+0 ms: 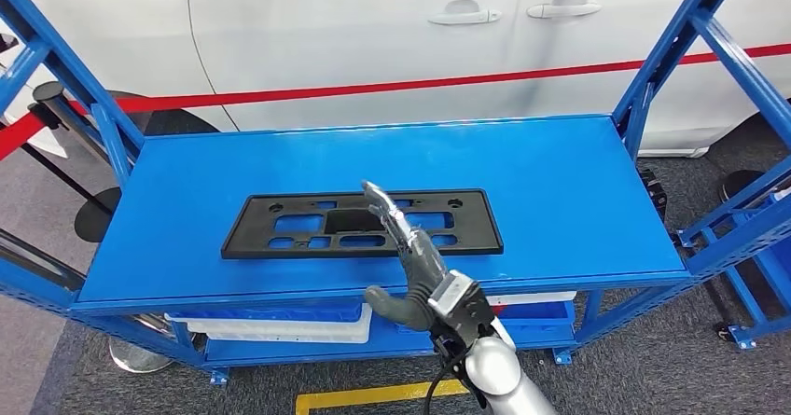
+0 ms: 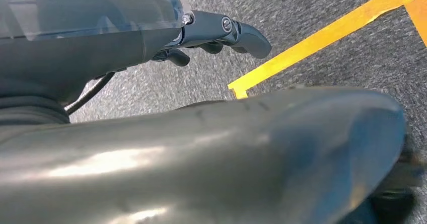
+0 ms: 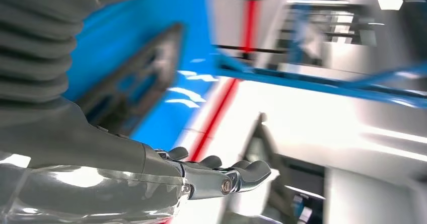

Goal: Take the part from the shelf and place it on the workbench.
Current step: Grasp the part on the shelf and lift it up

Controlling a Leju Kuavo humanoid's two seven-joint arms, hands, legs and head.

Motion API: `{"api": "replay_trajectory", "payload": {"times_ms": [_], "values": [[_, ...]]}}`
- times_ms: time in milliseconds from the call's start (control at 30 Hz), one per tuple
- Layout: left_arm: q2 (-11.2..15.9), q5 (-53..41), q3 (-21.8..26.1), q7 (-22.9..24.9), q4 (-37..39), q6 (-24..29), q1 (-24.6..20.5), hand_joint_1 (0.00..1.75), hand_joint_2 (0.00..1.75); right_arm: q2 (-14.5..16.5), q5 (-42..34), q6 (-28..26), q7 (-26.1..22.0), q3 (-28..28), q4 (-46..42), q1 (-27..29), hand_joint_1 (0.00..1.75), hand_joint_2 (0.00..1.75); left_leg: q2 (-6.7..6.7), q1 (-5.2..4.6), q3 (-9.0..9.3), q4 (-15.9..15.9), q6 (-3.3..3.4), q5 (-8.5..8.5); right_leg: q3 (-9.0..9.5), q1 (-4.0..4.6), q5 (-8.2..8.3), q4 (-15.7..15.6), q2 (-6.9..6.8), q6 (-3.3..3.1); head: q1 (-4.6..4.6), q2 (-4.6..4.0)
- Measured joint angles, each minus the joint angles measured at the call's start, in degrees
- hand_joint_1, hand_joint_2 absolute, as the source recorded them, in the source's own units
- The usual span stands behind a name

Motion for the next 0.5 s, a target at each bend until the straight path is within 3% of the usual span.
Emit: {"api": "replay_trajectory", "payload": {"times_ms": [33, 100, 167, 267, 333, 433, 467, 500], "values": [[0.00, -0.16, -0.03, -0.17, 0.00, -0.04, 0.09, 0.00, 0.00, -0.29, 1.43, -0.80, 0.19, 0.46, 1.06, 0.00, 0.00, 1.75, 0.00, 0.12, -0.31, -1.10, -0.09, 1.90, 0.33, -0.03, -0.26, 0.04, 0.07, 0.08, -0.01, 0.00], [-0.03, -0.51, -0.16, -0.42, 0.01, -0.07, 0.16, 0.00, 0.00, -0.87, 4.14, -2.52, 0.53, 1.23, 2.58, -0.05, 0.00, 1.75, 0.01, 0.36, 1.38, -7.59, -0.06, 7.01, 1.09, -0.09, -0.87, 0.14, 0.21, 0.48, 0.02, 0.00], [-0.14, -0.86, -0.39, -0.48, 0.02, -0.12, 0.09, 0.00, 0.00, -1.44, 7.48, -4.49, 1.48, 1.91, 3.71, -0.16, 0.00, 1.75, -0.06, 0.29, 3.23, -13.03, 0.35, 9.53, 1.39, 0.08, -1.31, 0.33, 0.30, 1.13, 0.06, 0.01], [-0.26, -1.06, -0.60, -0.20, 0.02, -0.17, -0.01, 0.00, 0.00, -2.20, 12.72, -6.45, 3.03, 3.14, 5.07, -0.29, 0.00, 1.75, -0.24, 0.08, 3.55, -14.40, 1.46, 9.59, 1.29, 0.17, -1.37, 0.24, 0.30, 2.08, 0.11, 0.01], [-0.36, -1.05, -0.62, -0.10, 0.02, -0.17, -0.07, 0.00, 0.00, -2.48, 15.40, -7.12, 3.46, 3.98, 5.94, -0.70, 0.00, 1.75, -0.25, 0.16, 3.80, -14.84, 2.21, 9.77, 0.81, -0.01, -2.42, 1.57, 0.22, 2.66, 0.15, 0.01], [-0.50, -1.02, -0.63, -0.27, 0.02, -0.21, -0.29, 0.00, 0.00, -2.87, 19.55, -8.70, 4.34, 5.29, 7.66, -1.85, 0.00, 1.75, -0.17, 0.03, 3.98, -15.07, 3.02, 9.74, -3.95, -0.12, -6.96, 11.05, 0.14, 3.16, 0.19, 0.01], [-0.51, -1.02, -0.63, -0.38, 0.02, -0.26, -0.30, 0.00, 0.00, -3.05, 21.26, -9.65, 4.78, 5.72, 8.21, -2.10, 0.00, 1.75, -0.18, -0.08, 4.00, -15.07, 3.15, 9.68, -5.75, -0.13, -7.93, 14.30, 0.14, 3.21, 0.19, 0.01], [-0.52, -1.02, -0.63, -0.46, 0.02, -0.32, -0.27, 0.00, 0.00, -3.23, 23.29, -10.95, 5.23, 6.13, 8.64, -2.30, 0.00, 1.75, -0.22, -0.18, 4.06, -15.06, 3.23, 9.62, -6.75, -0.13, -7.83, 15.83, 0.14, 3.18, 0.19, 0.01]]}}
